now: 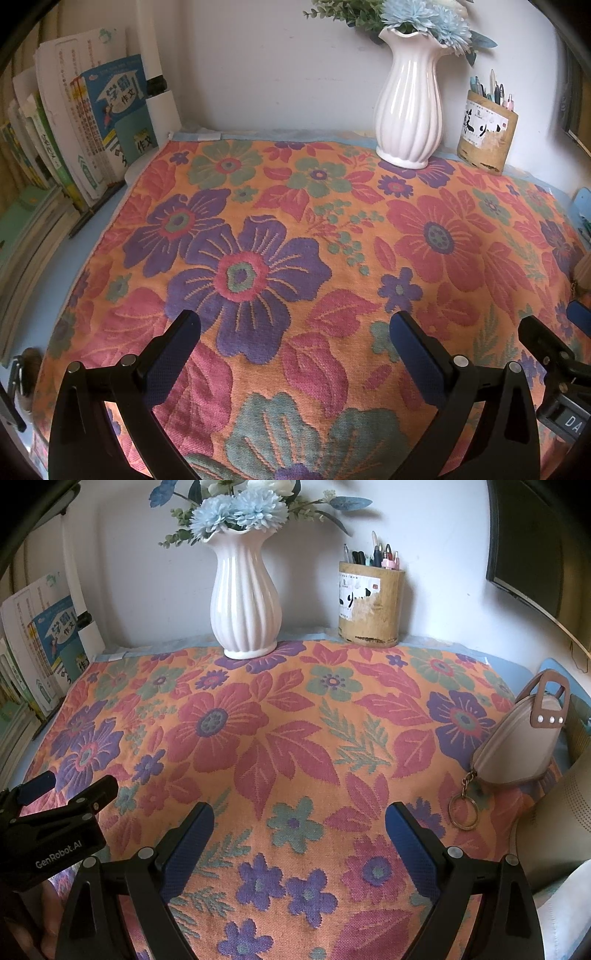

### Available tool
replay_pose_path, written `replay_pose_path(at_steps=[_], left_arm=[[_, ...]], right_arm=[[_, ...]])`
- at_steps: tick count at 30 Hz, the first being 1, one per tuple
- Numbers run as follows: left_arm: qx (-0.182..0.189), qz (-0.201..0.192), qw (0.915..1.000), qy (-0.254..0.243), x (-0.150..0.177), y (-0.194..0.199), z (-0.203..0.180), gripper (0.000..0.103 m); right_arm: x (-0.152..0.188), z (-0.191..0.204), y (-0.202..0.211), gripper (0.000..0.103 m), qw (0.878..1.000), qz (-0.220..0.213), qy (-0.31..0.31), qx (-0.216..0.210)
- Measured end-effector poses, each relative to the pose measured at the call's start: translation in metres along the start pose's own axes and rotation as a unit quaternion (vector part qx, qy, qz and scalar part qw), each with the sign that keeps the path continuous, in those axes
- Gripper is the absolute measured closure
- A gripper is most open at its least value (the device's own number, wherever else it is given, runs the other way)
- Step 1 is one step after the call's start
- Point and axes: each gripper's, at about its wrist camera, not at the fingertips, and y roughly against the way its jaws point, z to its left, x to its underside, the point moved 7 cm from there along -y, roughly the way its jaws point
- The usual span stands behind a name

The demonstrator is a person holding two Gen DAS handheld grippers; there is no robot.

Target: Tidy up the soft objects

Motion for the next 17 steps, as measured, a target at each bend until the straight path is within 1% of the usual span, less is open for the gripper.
replay_pose_path(at_steps=[12,15,17], left_arm=[[0.004,-0.001,1.0,0.0,0.0,0.0005,0.0002,0.001],[0.006,-0.02,0.9997,0.013,-0.0015,0.0064,0.0041,0.001],[0.014,-0.014,0.9996,0.018,-0.0013,0.0037,0.0052,0.001]], right_arm=[[-0.0003,-0.0001,-0.0004,0.01,1.0,0.0,0.0,0.0],[-0.0004,0.0002,-0.0003,0.01,1.0,0.0,0.0,0.0],[-0.0004,0.0002,-0.0005,0.01,1.0,0.001,-0.001,0.0]])
